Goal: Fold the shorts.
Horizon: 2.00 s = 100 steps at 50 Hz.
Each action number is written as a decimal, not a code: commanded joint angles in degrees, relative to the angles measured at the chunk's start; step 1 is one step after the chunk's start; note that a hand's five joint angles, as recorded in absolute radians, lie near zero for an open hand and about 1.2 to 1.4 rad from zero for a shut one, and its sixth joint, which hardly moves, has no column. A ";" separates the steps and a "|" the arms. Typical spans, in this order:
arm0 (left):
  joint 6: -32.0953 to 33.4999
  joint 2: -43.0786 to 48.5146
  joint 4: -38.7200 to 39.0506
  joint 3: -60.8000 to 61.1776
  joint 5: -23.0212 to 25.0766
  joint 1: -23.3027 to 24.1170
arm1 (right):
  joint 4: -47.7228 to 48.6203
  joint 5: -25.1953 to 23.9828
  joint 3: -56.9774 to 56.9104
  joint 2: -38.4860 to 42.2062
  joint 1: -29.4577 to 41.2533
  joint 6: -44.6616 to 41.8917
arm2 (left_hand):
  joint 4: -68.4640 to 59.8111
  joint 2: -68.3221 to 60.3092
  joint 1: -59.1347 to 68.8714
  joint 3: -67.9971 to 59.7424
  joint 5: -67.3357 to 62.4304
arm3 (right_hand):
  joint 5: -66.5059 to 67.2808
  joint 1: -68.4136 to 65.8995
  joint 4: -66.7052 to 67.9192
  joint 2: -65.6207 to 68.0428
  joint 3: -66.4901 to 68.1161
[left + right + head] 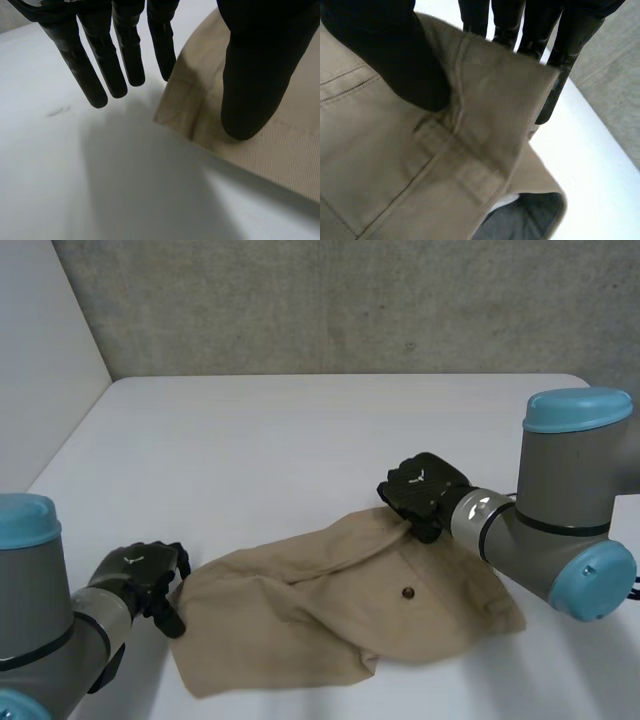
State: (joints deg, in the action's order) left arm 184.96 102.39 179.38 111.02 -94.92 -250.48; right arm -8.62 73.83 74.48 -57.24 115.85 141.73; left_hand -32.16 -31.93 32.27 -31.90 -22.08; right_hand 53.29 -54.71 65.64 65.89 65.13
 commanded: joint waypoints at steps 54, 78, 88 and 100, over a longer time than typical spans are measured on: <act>12.00 6.93 35.60 -16.04 -6.15 5.53 | 28.85 -0.61 3.21 -3.68 -0.80 6.90 | -47.84 -48.07 47.73 -48.10 -47.92 | 16.71 -25.29 14.36 14.11 14.87; 14.90 1.69 -3.32 -2.66 -5.71 5.88 | -5.52 2.80 15.17 -8.15 -4.22 1.27 | -47.84 -48.07 47.73 -48.10 -47.92 | 16.71 -25.29 14.36 14.11 14.87; 16.22 -5.71 -22.22 2.71 0.87 11.06 | -25.71 5.36 25.17 -15.96 -6.85 -13.19 | -47.84 -48.07 47.73 -48.10 -47.92 | 16.71 -25.29 14.36 14.11 14.87; 21.49 -10.29 -22.08 -6.32 6.24 7.82 | -28.30 0.09 22.30 -21.60 -10.20 -14.65 | -47.84 -48.07 47.73 -48.10 -47.92 | 16.71 -25.29 14.36 14.11 14.87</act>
State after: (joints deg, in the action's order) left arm 203.88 91.61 151.72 111.63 -88.95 -239.90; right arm -38.74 76.87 100.98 -78.20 107.10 124.54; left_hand -68.58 -68.54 63.92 -68.27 -55.39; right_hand 56.32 -56.05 68.29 67.39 67.99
